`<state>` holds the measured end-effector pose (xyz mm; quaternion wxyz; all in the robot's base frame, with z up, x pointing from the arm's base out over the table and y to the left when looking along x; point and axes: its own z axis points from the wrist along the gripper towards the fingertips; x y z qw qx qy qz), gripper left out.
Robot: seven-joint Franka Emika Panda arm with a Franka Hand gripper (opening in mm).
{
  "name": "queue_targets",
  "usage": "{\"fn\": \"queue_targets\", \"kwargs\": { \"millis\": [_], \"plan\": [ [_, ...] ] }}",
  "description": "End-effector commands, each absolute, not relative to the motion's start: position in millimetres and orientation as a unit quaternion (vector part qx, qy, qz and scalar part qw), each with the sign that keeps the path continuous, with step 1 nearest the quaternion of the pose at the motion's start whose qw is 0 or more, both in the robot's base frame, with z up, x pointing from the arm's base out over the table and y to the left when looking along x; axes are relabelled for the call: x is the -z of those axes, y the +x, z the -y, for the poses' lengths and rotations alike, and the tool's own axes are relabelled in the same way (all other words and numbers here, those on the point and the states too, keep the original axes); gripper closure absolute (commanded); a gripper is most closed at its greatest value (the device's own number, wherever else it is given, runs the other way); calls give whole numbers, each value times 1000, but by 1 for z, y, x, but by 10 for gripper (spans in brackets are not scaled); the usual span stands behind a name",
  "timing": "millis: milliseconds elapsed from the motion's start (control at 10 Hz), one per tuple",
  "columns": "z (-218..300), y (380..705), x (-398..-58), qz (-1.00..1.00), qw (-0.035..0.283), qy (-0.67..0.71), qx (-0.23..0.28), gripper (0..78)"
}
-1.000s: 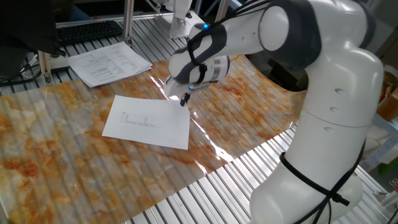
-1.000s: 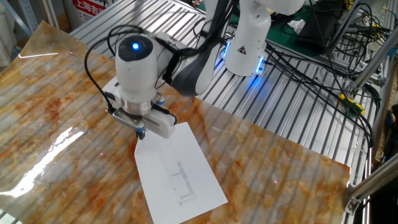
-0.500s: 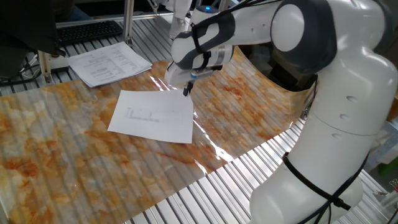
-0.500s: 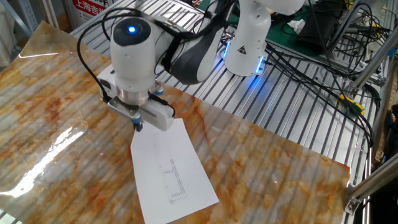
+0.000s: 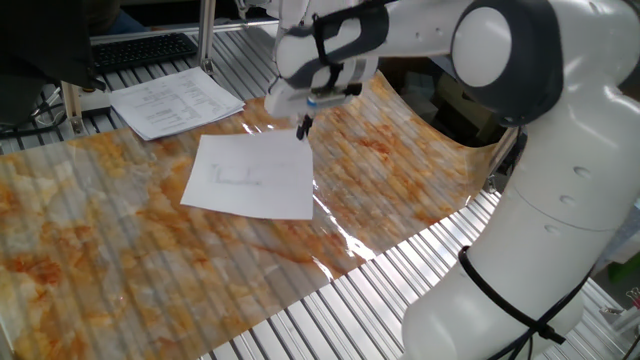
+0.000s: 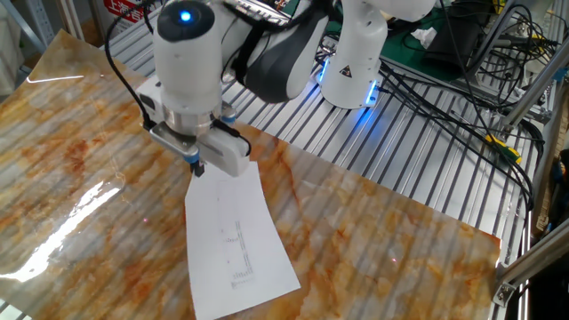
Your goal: Flip over and spread out the paper that is laid flat on the table
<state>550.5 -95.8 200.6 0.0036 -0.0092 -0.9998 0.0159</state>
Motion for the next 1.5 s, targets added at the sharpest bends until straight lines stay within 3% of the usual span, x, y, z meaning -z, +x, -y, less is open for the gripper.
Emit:
{"fn": "queue_targets", "kwargs": {
  "millis": [100,1500],
  "plan": [
    [86,558,-239,999,17,-35,-17,763],
    [83,574,-335,997,24,-73,-20,763]
  ]
}}
